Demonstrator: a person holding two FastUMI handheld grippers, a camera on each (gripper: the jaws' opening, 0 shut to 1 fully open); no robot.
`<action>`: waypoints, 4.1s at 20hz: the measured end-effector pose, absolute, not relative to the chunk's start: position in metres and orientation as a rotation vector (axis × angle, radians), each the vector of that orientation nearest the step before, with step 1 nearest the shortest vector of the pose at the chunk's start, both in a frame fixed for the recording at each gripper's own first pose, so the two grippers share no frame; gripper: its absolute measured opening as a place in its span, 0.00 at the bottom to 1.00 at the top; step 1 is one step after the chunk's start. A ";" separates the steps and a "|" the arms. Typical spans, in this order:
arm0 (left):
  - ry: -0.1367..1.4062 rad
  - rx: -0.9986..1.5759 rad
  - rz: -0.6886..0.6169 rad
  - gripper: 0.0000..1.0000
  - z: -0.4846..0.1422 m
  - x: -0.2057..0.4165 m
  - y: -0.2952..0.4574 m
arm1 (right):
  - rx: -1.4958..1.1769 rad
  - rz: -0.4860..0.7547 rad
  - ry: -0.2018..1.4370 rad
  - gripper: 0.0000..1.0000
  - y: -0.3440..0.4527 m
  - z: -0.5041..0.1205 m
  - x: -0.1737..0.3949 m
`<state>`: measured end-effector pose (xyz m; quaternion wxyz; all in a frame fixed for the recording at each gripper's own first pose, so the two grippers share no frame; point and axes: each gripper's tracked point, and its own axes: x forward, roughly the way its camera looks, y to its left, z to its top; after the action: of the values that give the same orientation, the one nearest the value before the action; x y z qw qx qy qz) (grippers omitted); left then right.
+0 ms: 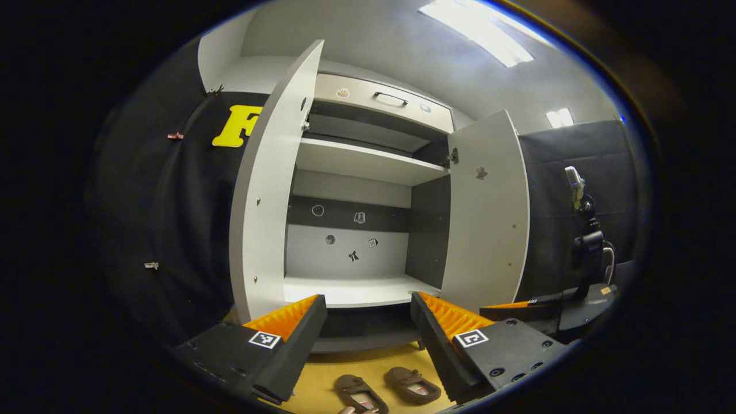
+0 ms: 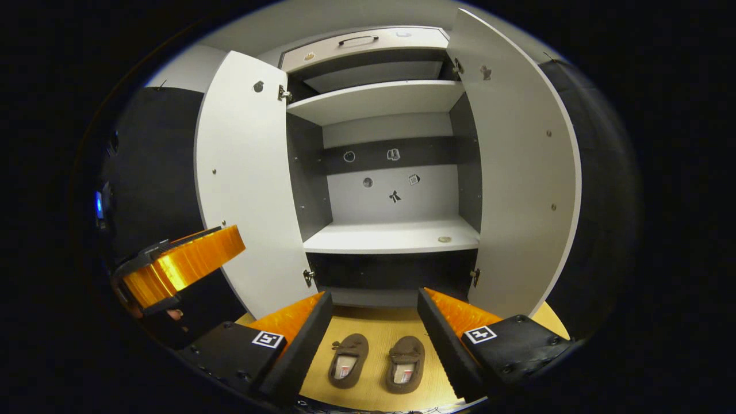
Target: Grab one shoe with the right hand and put it into the shoe cabinet, grab the other shoe with the left hand and put it into the shoe cabinet; then close the right door with the right hand and the left door with the left hand.
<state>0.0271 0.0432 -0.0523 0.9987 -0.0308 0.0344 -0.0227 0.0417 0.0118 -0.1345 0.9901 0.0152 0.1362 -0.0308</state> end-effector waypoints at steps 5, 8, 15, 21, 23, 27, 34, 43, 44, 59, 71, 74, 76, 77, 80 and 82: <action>0.070 -0.041 -0.017 0.94 -0.064 0.042 0.051 | 0.092 -0.052 0.468 0.98 0.009 -0.230 0.045; 0.063 0.009 -0.010 0.94 -0.069 0.050 0.048 | 0.105 -0.050 0.562 0.98 0.006 -0.284 0.044; 0.047 -0.026 -0.045 0.94 -0.085 0.067 0.030 | 0.154 -0.056 0.720 0.88 -0.009 -0.387 0.043; 0.080 -0.038 -0.037 0.94 -0.116 0.070 0.027 | 0.144 -0.076 0.789 0.85 -0.025 -0.458 0.050; 0.114 -0.039 -0.024 0.94 -0.132 0.069 0.030 | 0.130 -0.065 0.771 0.84 -0.025 -0.468 0.061; 0.191 -0.040 0.002 0.94 -0.164 0.067 0.038 | 0.092 -0.061 0.739 0.77 -0.028 -0.484 0.084; 0.238 -0.047 0.033 0.94 -0.186 0.068 0.049 | 0.016 -0.126 0.720 0.62 -0.047 -0.500 0.118; 0.242 -0.042 0.041 0.94 -0.190 0.074 0.058 | -0.015 -0.174 0.724 0.08 -0.062 -0.507 0.134; 0.242 -0.041 0.042 0.94 -0.190 0.073 0.058 | -0.029 -0.172 0.719 0.08 -0.062 -0.505 0.134; 0.181 -0.050 -0.005 0.94 -0.138 0.055 0.030 | -0.005 -0.115 0.386 0.08 -0.049 -0.288 0.160; 0.150 -0.115 -0.018 0.94 -0.095 0.040 -0.004 | -0.059 -0.163 0.127 0.07 -0.073 -0.071 0.295; 0.143 -0.139 -0.013 0.94 -0.091 0.039 -0.007 | -0.135 -0.188 0.130 0.07 -0.087 -0.061 0.344; 0.146 -0.144 0.005 0.94 -0.090 0.038 -0.003 | -0.128 -0.179 0.145 0.07 -0.087 -0.059 0.375; 0.152 -0.147 0.018 0.94 -0.091 0.037 0.000 | -0.115 -0.171 0.153 0.07 -0.087 -0.058 0.390; 0.168 -0.158 0.071 0.94 -0.095 0.035 0.016 | -0.092 -0.171 0.193 0.07 -0.095 -0.055 0.433; 0.174 -0.169 0.116 0.94 -0.096 0.033 0.029 | -0.076 -0.188 0.222 0.07 -0.105 -0.060 0.459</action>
<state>0.0327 0.0289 -0.0964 0.9910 -0.0842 0.0869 0.0577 0.4593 -0.1054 -0.0598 0.9888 -0.0379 0.1104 -0.0934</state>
